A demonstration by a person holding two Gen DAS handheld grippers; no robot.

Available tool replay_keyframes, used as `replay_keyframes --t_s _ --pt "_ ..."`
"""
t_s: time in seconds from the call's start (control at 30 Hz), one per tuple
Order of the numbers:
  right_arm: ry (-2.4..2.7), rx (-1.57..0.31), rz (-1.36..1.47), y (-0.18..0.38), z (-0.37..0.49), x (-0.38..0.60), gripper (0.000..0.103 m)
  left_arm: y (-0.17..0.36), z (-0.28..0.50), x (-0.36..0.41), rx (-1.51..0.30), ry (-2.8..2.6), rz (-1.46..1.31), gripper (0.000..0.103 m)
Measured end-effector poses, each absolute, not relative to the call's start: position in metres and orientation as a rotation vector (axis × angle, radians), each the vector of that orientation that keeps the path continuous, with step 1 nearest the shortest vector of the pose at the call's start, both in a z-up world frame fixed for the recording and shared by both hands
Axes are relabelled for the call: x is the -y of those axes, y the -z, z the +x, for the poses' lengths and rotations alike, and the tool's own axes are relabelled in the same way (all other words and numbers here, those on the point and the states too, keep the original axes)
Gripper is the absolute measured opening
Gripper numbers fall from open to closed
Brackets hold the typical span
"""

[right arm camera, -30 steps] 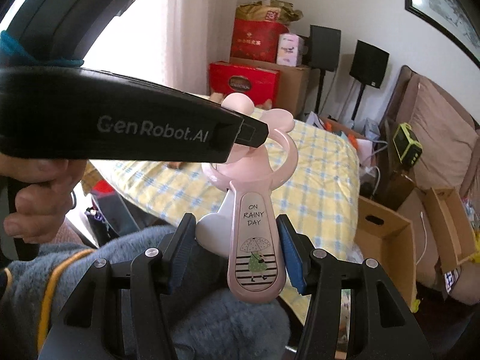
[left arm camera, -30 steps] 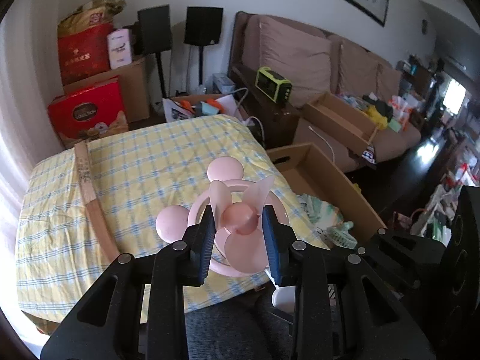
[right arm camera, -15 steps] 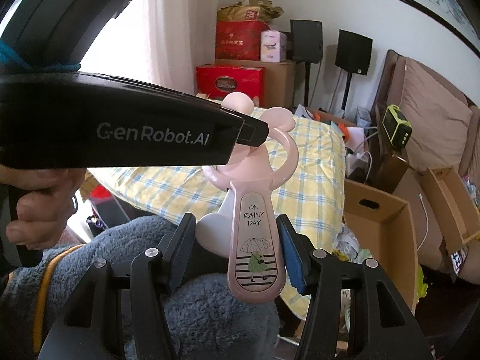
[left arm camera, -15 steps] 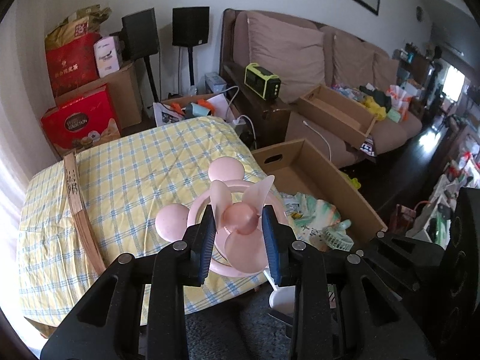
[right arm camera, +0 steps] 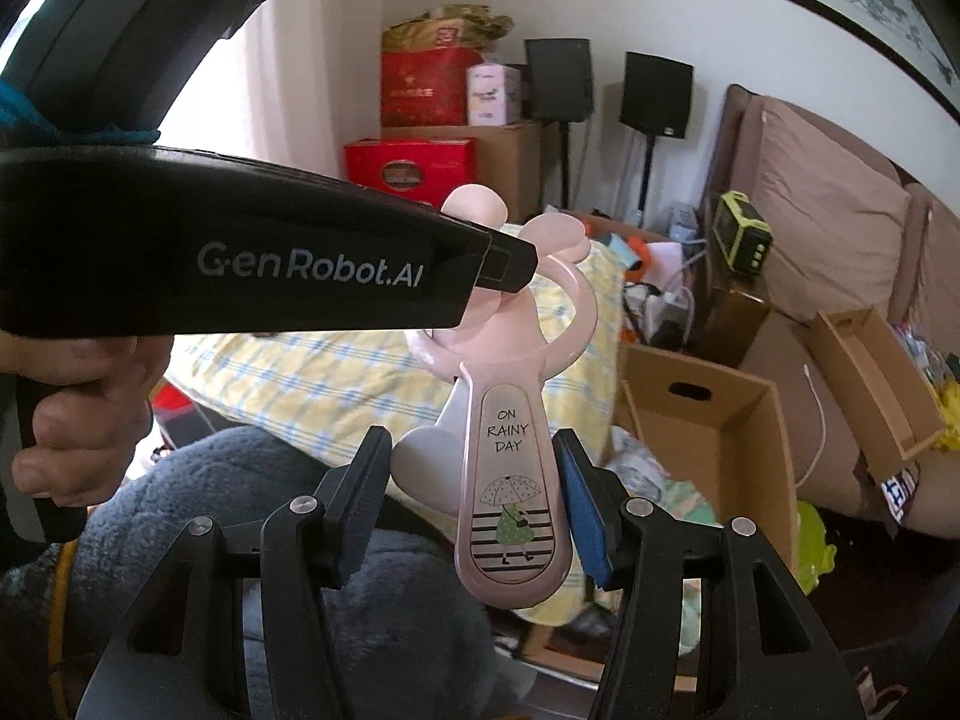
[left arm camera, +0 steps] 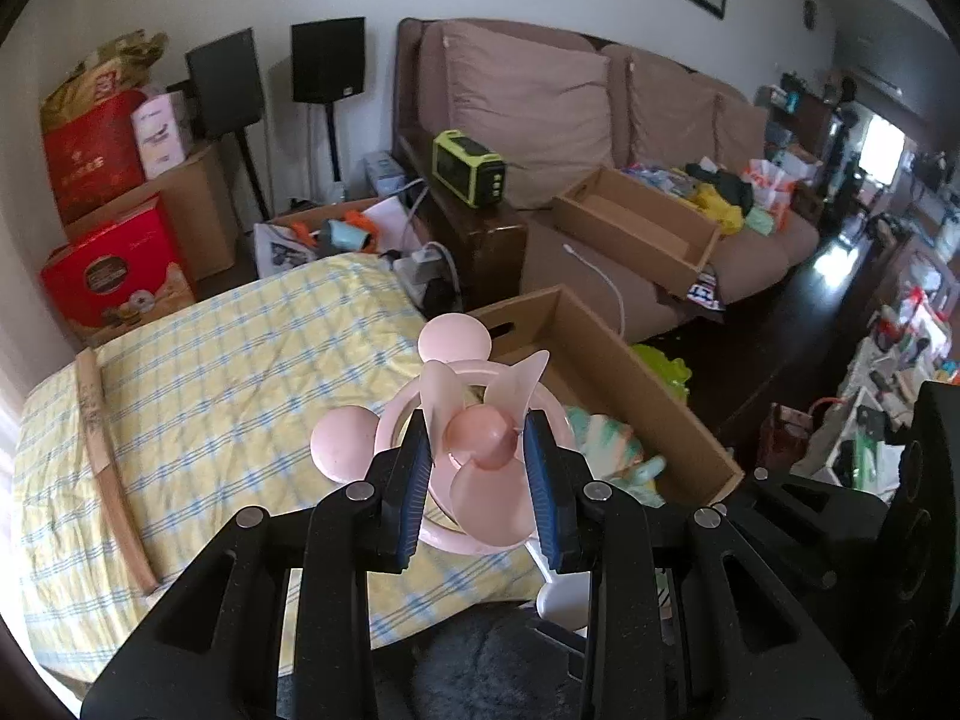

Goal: Organize objects
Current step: 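Carry the pink fan over the cardboard box with both grippers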

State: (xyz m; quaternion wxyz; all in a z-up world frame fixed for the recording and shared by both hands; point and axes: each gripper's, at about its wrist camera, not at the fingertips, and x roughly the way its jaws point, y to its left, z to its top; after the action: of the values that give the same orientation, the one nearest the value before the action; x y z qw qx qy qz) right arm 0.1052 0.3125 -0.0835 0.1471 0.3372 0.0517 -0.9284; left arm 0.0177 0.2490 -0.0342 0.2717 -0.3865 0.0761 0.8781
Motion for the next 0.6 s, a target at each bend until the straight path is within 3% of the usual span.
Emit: replay_keyframes --t_s 0.47,0.6 --pt "2.725 -0.030 1.042 0.094 0.105 -0.375 0.056 0.049 0.010 -0.323 -0.286 -2.265 -1.059 0.028" --pt "2.738 0.121 1.076 0.107 0.101 -0.409 0.056 0.062 0.004 -0.347 -0.297 -2.205 -1.101 0.013"
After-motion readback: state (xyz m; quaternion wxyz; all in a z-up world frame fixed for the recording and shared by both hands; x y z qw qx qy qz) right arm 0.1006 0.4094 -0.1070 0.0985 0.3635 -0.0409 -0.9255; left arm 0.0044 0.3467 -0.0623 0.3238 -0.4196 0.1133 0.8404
